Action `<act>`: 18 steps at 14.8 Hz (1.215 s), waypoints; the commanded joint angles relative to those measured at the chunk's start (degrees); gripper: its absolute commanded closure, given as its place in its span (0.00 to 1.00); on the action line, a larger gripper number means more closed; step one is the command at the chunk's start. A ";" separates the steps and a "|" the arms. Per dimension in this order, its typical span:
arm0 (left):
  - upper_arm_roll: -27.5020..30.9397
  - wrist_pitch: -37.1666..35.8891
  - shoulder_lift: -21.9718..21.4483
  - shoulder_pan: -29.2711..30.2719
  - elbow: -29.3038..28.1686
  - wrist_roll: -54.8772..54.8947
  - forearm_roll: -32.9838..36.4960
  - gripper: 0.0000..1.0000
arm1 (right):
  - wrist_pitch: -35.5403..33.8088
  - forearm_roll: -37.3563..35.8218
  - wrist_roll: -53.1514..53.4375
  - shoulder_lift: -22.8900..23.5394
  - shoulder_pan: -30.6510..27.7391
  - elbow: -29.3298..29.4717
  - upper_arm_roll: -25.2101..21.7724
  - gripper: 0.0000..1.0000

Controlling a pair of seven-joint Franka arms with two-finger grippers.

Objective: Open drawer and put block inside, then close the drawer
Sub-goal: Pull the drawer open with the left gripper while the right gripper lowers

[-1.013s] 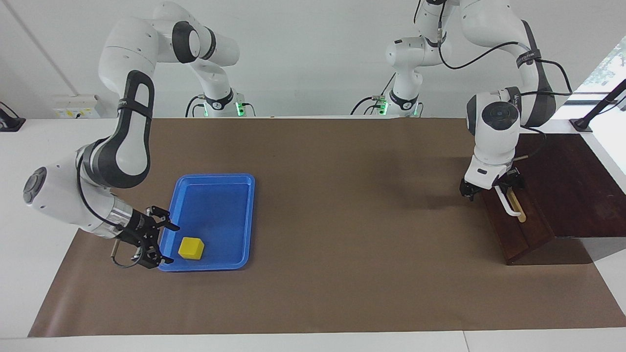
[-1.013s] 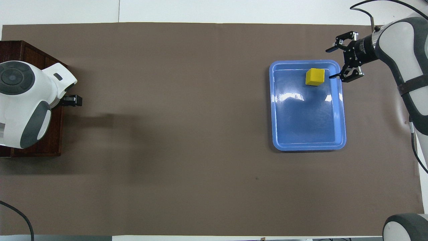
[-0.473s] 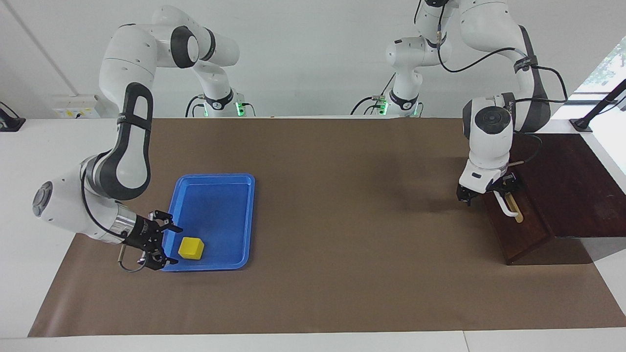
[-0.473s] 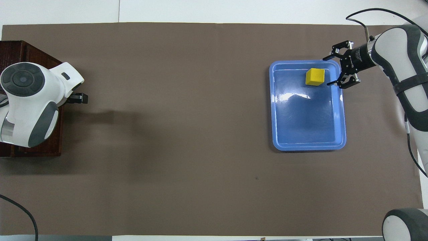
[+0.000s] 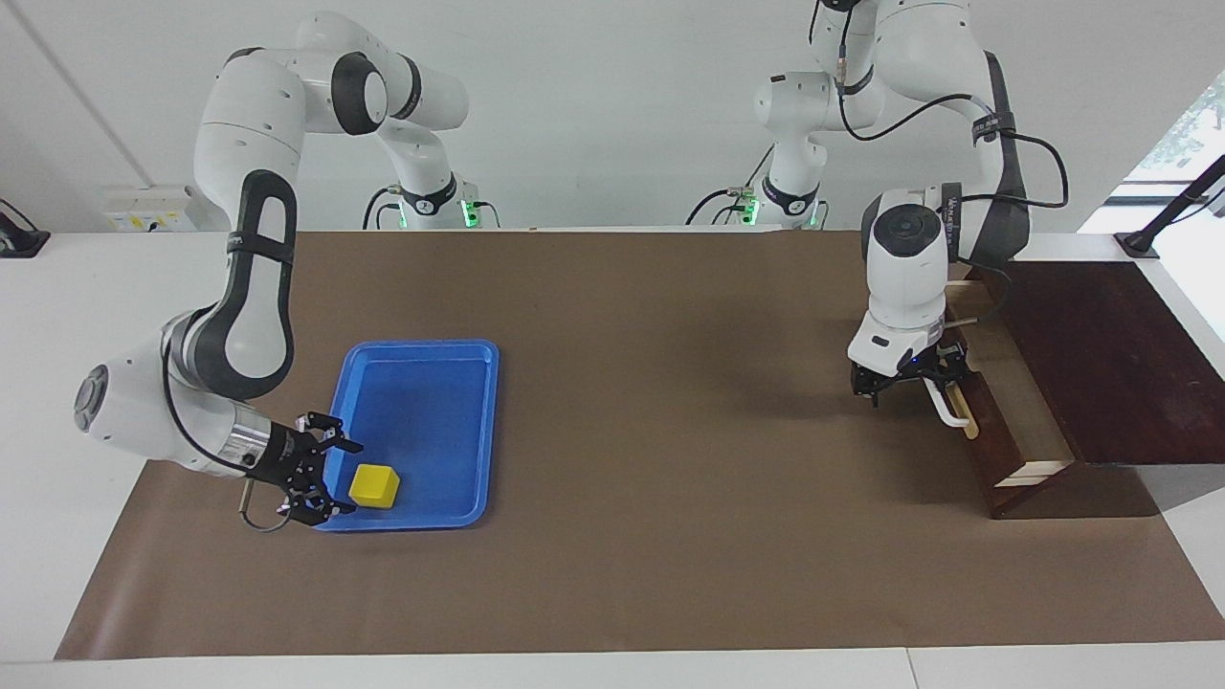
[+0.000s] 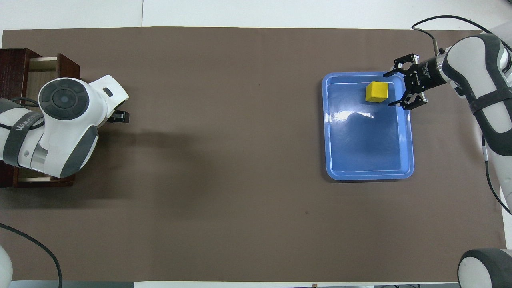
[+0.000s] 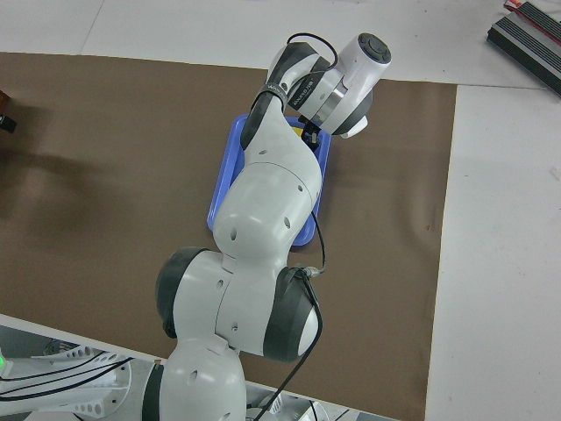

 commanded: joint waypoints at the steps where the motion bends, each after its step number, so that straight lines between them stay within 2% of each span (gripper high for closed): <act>1: 0.26 -1.68 0.20 -2.94 1.04 -2.55 0.10 0.00 | 0.86 1.74 -1.41 -0.88 0.00 -2.58 -0.04 0.00; 8: 0.26 -2.65 0.20 -5.85 1.04 -4.59 -1.31 0.00 | 4.29 2.36 -1.42 -1.14 0.26 -5.57 -0.04 0.00; 14: 0.26 -3.00 0.20 -6.47 1.22 -4.94 -2.11 0.00 | 4.82 3.50 -2.03 -1.05 -0.17 -5.75 -0.04 0.00; 18: 0.26 -11.86 2.04 -5.85 9.37 -4.15 -2.63 0.00 | 5.79 3.50 -2.73 -1.05 -0.17 -5.92 -0.04 0.00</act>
